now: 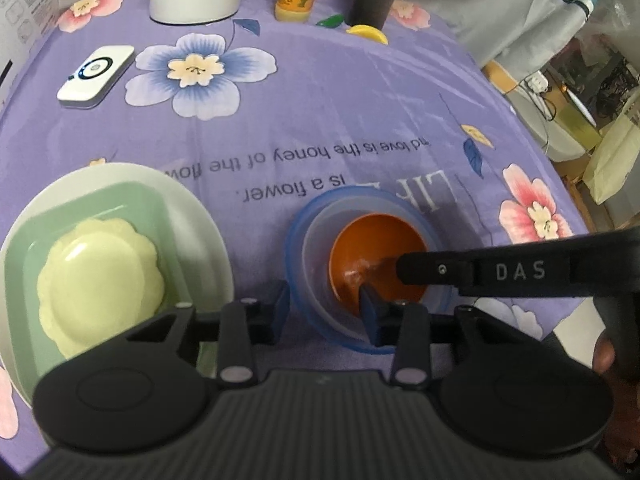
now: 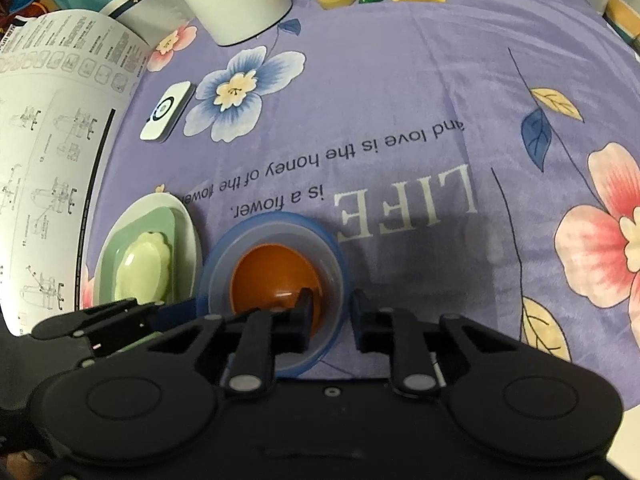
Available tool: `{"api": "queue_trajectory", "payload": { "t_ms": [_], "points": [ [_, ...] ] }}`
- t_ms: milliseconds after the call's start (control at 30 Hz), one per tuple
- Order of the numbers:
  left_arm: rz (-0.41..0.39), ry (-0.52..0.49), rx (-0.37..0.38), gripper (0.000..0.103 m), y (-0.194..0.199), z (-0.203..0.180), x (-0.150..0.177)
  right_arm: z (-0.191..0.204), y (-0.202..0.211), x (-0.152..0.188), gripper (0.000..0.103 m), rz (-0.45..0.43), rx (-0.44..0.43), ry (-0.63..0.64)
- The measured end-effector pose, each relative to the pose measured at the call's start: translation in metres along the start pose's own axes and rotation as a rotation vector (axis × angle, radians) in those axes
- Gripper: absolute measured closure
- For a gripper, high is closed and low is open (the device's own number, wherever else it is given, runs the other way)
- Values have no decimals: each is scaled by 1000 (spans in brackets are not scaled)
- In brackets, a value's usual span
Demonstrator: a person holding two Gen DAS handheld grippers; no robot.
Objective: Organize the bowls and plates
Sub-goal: 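Grip the blue bowl rim with both tools, then carry the nested bowls with both tools onto the yellow plate, open both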
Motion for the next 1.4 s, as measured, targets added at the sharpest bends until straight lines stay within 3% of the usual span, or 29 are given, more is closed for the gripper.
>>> {"api": "queue_trajectory", "payload": {
  "t_ms": [267,867,1133,1400],
  "points": [
    [-4,5,-40,75,2,0,-3,0,-1,2,83,-7,2,-12],
    [-37,-43,-59,76,22,0,-14,9,11,-3,83,-3,17,-27],
    [-91,30,-86,76,52,43,-21,56,16,-18,83,-7,-10,49],
    [-106,60,-147,76,79,99,-23,118,-1,-26,83,58,-60,131]
  ]
}}
Point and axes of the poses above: each gripper's, at about its wrist camera, not at the fingertips, and y roughly against the way its jaws point, z to its left, x to its underside, the point moved 8 cm from there along -y, roughly the way its jaws point
